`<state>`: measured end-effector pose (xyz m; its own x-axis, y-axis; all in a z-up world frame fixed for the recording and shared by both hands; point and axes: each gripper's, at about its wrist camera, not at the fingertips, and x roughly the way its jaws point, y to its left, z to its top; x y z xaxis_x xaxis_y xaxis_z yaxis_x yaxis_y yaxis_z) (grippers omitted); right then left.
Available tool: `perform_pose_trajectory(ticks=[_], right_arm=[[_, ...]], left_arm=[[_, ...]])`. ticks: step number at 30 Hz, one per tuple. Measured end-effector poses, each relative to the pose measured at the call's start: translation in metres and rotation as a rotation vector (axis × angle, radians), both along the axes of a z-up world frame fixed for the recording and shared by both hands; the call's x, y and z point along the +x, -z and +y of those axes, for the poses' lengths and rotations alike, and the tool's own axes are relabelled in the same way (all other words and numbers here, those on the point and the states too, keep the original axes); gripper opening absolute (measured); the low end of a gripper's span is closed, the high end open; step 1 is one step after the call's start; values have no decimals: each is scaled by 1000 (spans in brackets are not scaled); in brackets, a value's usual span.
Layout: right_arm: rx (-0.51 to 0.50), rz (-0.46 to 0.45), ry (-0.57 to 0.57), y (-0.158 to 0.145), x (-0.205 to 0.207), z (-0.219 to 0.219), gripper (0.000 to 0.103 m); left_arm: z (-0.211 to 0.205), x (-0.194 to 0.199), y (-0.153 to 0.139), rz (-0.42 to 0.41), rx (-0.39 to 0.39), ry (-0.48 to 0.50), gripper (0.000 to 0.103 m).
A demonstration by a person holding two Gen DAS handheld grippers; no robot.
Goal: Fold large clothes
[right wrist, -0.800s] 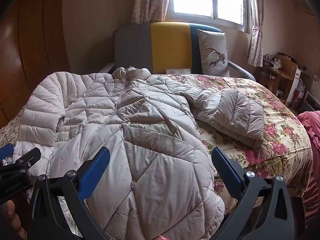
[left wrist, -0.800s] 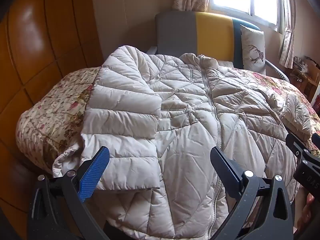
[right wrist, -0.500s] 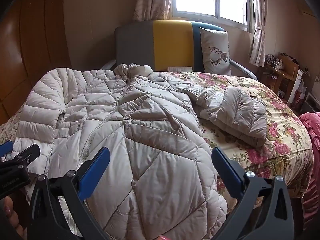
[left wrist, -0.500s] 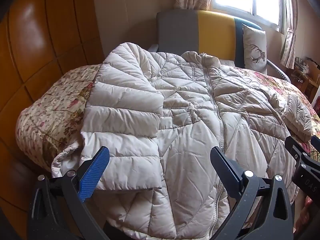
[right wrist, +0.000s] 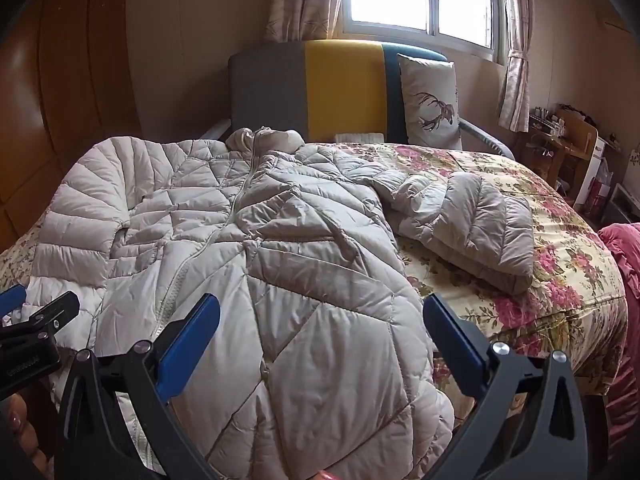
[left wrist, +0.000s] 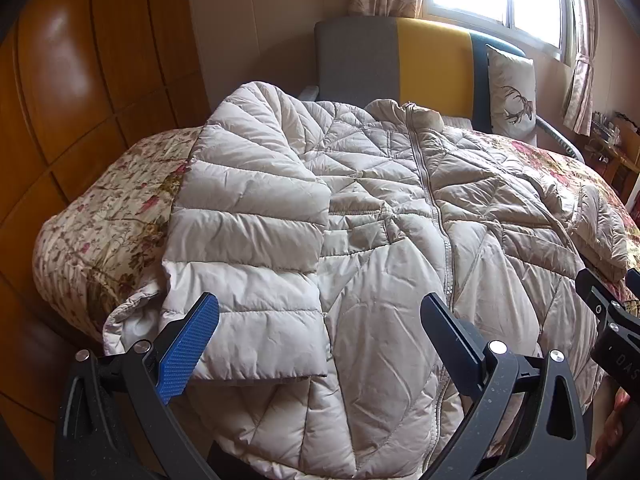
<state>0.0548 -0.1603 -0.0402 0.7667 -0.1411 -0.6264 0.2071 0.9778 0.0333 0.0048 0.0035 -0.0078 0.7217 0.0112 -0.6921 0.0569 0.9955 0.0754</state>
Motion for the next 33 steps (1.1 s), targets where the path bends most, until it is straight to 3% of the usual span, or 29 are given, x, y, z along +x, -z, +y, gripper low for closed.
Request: perform_pose_trajectory(ticks=[33], right_arm=[[7, 13, 1, 4, 1, -3, 101]], left_arm=[[2, 1, 4, 8, 6, -1, 100]])
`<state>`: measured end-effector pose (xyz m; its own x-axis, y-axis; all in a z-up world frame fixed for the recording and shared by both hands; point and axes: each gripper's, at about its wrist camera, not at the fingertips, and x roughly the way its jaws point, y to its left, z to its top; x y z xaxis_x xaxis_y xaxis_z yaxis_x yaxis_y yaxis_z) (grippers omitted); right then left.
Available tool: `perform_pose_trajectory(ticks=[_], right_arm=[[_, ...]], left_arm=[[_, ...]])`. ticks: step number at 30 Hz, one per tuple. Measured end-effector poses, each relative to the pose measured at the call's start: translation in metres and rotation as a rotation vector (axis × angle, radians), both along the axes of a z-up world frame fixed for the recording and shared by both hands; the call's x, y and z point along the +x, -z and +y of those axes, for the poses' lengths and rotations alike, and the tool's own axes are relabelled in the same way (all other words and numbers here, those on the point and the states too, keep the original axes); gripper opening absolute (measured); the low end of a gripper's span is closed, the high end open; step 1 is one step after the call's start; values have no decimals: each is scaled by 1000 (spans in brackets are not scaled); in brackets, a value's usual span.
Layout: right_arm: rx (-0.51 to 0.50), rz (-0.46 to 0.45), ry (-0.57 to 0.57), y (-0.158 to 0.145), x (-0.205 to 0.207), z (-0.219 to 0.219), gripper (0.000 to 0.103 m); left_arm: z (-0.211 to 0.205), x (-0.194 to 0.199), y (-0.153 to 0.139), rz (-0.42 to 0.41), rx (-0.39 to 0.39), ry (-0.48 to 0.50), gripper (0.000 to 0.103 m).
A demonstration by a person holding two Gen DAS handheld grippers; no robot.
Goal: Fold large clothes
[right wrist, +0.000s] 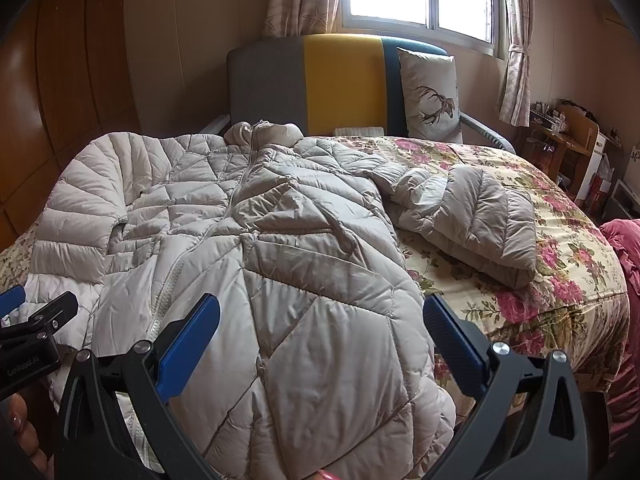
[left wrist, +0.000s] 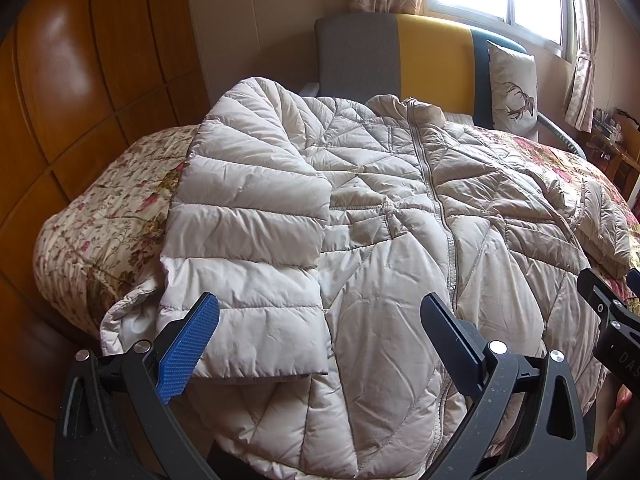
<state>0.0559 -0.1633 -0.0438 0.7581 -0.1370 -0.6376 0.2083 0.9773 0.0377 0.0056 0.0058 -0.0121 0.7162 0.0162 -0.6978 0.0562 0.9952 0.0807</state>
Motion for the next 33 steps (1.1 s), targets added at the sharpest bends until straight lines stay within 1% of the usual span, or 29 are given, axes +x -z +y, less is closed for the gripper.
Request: perform_pose_trajectory(ticks=[20, 25, 29, 33], right_arm=[[-2, 9, -15, 2, 3, 2, 101], [-21, 6, -35, 1, 5, 5, 101], [-30, -8, -46, -2, 5, 5, 101], [-32, -17, -55, -5, 10, 1, 101]], left_arm=[[-1, 1, 1, 9, 0, 0, 100], [0, 2, 2, 15, 0, -1, 100], [-1, 2, 2, 17, -6, 15, 100], [-4, 6, 3, 48, -16, 67, 100]])
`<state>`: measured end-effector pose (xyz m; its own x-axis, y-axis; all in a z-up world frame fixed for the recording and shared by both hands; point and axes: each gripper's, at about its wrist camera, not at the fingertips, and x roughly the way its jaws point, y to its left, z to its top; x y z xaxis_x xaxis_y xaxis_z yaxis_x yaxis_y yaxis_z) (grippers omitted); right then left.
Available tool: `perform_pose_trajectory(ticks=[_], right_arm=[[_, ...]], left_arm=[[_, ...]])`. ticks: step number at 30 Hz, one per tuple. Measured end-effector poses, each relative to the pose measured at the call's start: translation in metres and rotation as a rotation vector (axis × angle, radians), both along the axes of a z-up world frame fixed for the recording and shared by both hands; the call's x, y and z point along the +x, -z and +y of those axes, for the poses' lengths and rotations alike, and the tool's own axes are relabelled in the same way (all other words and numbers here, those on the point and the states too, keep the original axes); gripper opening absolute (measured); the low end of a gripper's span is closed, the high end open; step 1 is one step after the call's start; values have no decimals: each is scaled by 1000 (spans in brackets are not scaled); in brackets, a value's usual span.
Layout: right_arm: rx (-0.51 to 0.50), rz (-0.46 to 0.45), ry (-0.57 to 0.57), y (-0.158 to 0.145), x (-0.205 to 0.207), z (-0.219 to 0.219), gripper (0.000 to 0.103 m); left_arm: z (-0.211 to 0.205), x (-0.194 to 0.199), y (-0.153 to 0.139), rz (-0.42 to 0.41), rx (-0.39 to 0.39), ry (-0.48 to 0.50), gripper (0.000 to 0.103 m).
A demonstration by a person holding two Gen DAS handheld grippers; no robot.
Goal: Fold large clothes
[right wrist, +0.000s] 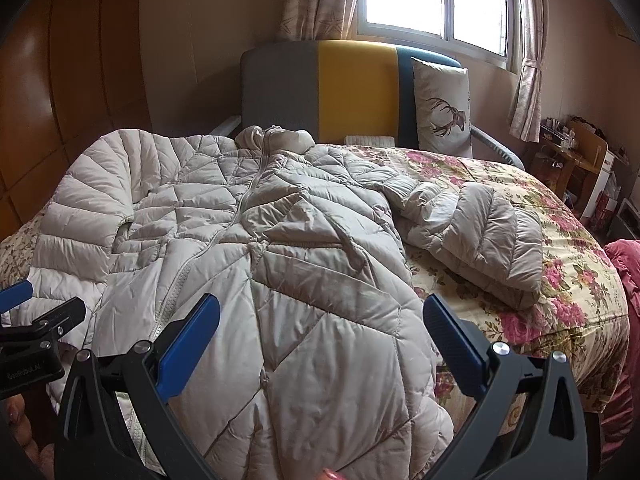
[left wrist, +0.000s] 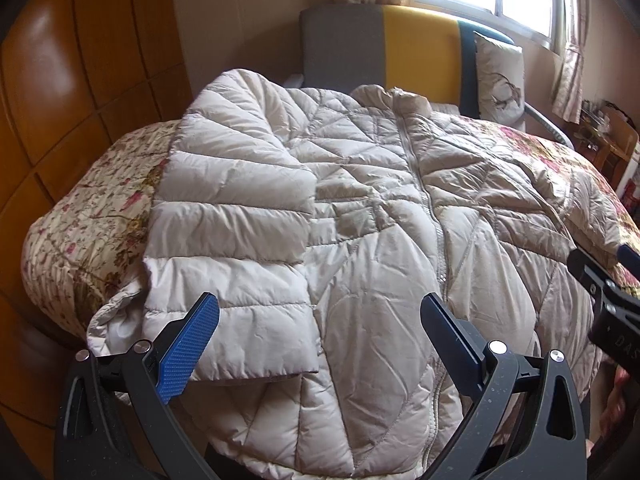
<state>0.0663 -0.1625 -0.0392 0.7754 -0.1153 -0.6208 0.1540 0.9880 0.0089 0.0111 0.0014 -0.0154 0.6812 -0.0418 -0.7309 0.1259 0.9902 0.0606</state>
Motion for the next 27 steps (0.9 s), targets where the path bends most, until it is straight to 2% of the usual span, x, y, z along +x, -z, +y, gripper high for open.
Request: perform_pose_trajectory(ticks=[6, 9, 12, 16, 19, 21, 27], right_arm=[[-8, 9, 5, 3, 18, -14, 101], [24, 0, -4, 5, 30, -23, 101], [49, -22, -22, 6, 44, -31, 101], [6, -30, -13, 8, 65, -35, 101], [-15, -25, 3, 14, 77, -38, 101], [-24, -26, 13, 20, 83, -39, 101], [-62, 38, 20, 49, 96, -39, 101]], left_arm=[[4, 5, 0, 31, -69, 51, 100], [7, 7, -3, 31, -71, 51, 100], [11, 11, -10, 1, -35, 33, 100], [26, 18, -24, -84, 36, -27, 100], [49, 23, -31, -146, 19, -78, 100], [63, 32, -28, -124, 14, -121, 100], [77, 48, 1, 19, -60, -88, 97]])
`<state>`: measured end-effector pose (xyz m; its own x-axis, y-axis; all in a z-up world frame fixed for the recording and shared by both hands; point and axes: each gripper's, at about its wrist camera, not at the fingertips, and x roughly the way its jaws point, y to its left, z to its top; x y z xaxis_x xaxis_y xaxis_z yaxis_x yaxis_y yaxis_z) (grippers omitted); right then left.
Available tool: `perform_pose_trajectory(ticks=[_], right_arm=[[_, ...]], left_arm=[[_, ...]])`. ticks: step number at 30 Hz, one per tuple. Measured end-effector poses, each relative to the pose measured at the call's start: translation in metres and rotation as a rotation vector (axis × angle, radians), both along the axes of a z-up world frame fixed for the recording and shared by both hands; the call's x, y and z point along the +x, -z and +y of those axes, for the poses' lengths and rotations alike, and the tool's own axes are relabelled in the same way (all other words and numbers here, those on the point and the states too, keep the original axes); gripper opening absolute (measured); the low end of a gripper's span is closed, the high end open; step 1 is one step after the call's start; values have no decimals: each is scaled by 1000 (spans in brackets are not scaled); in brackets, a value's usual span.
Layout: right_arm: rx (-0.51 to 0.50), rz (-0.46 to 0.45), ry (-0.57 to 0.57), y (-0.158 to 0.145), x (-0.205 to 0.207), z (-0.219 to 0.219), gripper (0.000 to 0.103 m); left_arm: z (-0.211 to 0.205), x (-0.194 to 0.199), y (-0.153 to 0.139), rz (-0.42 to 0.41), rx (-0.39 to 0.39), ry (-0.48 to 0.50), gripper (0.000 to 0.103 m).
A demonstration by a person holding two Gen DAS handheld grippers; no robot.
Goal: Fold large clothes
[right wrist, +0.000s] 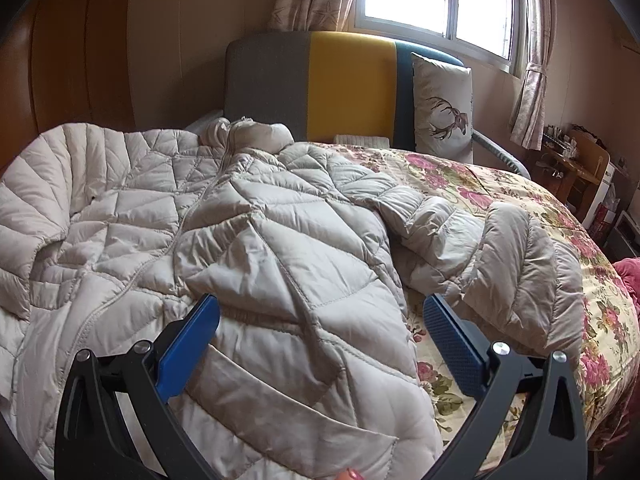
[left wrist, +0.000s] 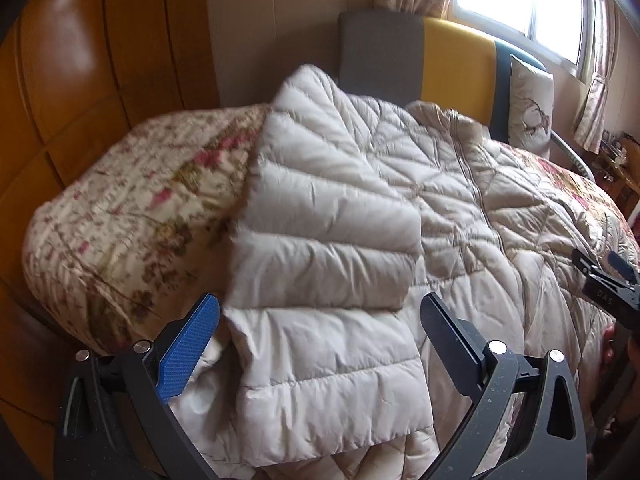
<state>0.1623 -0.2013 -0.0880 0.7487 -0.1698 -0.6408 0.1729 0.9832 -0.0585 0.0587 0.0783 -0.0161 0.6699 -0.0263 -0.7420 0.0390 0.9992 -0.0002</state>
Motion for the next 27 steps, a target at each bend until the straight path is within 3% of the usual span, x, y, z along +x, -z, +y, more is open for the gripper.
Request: perform_pose_trajectory(ticks=[1, 2, 3, 4, 5, 8, 13, 17, 21, 27], right_arm=[[1, 9, 1, 4, 1, -1, 101], [4, 17, 3, 9, 1, -2, 101], [7, 25, 5, 12, 2, -3, 101], [10, 32, 6, 15, 2, -4, 101], [14, 38, 8, 18, 2, -5, 101], [25, 37, 8, 21, 0, -8, 101], [24, 37, 6, 21, 0, -9, 101], [23, 38, 3, 21, 0, -8, 101], [20, 38, 1, 21, 1, -8, 101], [29, 48, -4, 21, 3, -9, 101]], left_arm=[[2, 2, 5, 10, -11, -7, 88], [5, 4, 9, 25, -16, -17, 69], [8, 5, 13, 41, -24, -19, 57], [12, 8, 18, 64, -43, -16, 34], [16, 10, 20, 81, -61, -14, 18], [33, 14, 18, 98, -131, -15, 0], [61, 21, 2, 92, -170, 2, 0], [90, 35, -13, 57, -130, -36, 0], [119, 59, -26, -11, 10, -106, 0], [170, 128, -21, -18, 212, -224, 0]])
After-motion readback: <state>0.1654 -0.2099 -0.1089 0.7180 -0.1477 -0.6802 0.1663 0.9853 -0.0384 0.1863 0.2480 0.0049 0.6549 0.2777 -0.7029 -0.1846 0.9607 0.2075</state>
